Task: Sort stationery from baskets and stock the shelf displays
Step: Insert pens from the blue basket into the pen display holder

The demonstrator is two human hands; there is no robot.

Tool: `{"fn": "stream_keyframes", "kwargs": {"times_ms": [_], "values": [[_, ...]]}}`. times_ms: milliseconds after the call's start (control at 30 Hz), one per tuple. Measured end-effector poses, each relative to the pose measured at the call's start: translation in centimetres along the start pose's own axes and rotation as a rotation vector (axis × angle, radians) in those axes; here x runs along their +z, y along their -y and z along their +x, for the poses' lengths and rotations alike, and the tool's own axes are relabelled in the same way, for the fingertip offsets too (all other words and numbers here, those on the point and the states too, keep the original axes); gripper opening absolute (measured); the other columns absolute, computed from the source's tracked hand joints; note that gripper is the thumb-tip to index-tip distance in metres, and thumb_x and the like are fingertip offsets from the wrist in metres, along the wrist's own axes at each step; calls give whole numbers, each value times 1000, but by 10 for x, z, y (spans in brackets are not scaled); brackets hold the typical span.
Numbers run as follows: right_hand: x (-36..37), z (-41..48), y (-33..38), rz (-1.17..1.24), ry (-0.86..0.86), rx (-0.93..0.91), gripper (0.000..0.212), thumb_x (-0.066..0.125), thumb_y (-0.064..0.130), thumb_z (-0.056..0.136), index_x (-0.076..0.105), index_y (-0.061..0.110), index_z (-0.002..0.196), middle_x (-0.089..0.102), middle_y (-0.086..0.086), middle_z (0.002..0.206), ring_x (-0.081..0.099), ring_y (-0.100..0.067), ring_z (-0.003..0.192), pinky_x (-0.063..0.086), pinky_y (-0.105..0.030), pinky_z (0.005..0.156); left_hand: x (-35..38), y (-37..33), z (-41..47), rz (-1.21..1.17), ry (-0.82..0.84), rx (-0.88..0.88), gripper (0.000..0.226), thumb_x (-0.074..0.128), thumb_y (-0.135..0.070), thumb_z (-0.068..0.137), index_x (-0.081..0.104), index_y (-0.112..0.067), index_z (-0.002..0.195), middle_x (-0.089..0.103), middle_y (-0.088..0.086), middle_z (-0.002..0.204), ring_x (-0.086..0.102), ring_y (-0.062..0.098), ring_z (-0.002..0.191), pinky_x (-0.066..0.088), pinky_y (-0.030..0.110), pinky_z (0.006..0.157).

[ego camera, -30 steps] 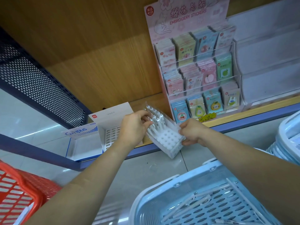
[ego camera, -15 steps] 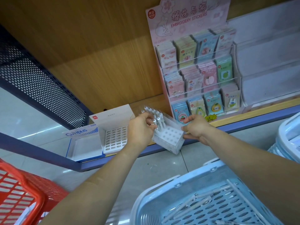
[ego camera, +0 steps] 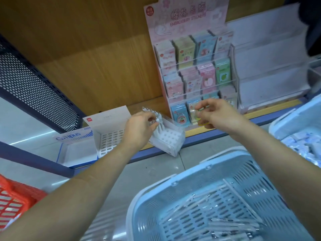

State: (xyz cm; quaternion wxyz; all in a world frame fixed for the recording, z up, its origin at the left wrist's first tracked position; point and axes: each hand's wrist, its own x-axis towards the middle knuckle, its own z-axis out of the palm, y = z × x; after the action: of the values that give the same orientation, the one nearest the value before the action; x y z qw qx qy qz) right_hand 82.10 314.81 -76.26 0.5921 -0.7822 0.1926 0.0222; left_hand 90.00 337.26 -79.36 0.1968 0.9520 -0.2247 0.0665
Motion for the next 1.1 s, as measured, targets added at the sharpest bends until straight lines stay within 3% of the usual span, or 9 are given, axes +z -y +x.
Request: {"fn": "stream_keyframes", "kwargs": {"times_ms": [100,233,367,500,667,800,933,1000,1100], "values": [[-26,-30,0,-117,32,-71,8,61,9,92,64,13,99,66,-8,82,64,-16,67,46,-28,63,-12,-28,-3,-79,117,53,13,63,-29,91,73,-21,91,72,-7,91,63,14,85,48,30,75],[-52,-58,-26,-371,11,-102,11,65,11,87,65,22,90,60,4,69,55,-14,64,44,-28,67,-15,-85,-26,-126,641,308,30,54,-42,96,71,-17,99,71,0,93,62,14,83,48,33,75],[-67,-82,-50,-568,-70,-92,20,63,17,90,64,19,109,62,5,91,60,-19,93,45,-31,84,5,-111,-51,-11,916,402,33,58,-44,94,52,-17,113,62,5,100,58,22,90,48,37,82],[-59,-94,-65,-716,-151,-156,32,57,17,94,58,18,126,63,-6,121,56,-28,109,45,-37,90,14,-112,-54,50,830,432,30,56,-36,96,46,-15,115,57,5,99,56,29,94,40,33,73],[-39,-119,-68,-813,-328,-482,33,62,5,84,63,11,116,62,-12,109,57,-35,99,47,-42,83,18,-114,-49,142,585,457,41,53,-32,99,43,-16,135,63,16,117,58,37,106,47,39,79],[-20,-117,-78,-844,163,-242,36,63,34,91,57,23,124,61,-2,112,58,-22,101,48,-37,86,22,-101,-48,53,368,370,38,52,-25,99,47,-16,136,60,14,124,55,37,111,47,42,86],[0,-102,-95,-921,380,-85,58,68,51,83,48,27,131,57,-2,129,56,-21,114,48,-37,92,18,-83,-60,115,61,661,23,60,-16,91,60,-14,113,58,10,103,51,31,95,46,40,74],[4,-95,-100,-939,439,-18,65,69,52,82,44,26,135,55,-2,133,54,-22,119,47,-37,94,24,-82,-81,139,406,717,24,60,-28,93,61,-17,115,60,6,108,53,28,103,46,39,79],[4,-87,-105,-978,496,52,69,70,48,83,38,24,139,53,-5,137,53,-25,120,46,-37,96,57,-75,-117,303,920,617,62,63,-48,88,45,-15,137,48,8,134,44,28,121,43,41,99]]}}
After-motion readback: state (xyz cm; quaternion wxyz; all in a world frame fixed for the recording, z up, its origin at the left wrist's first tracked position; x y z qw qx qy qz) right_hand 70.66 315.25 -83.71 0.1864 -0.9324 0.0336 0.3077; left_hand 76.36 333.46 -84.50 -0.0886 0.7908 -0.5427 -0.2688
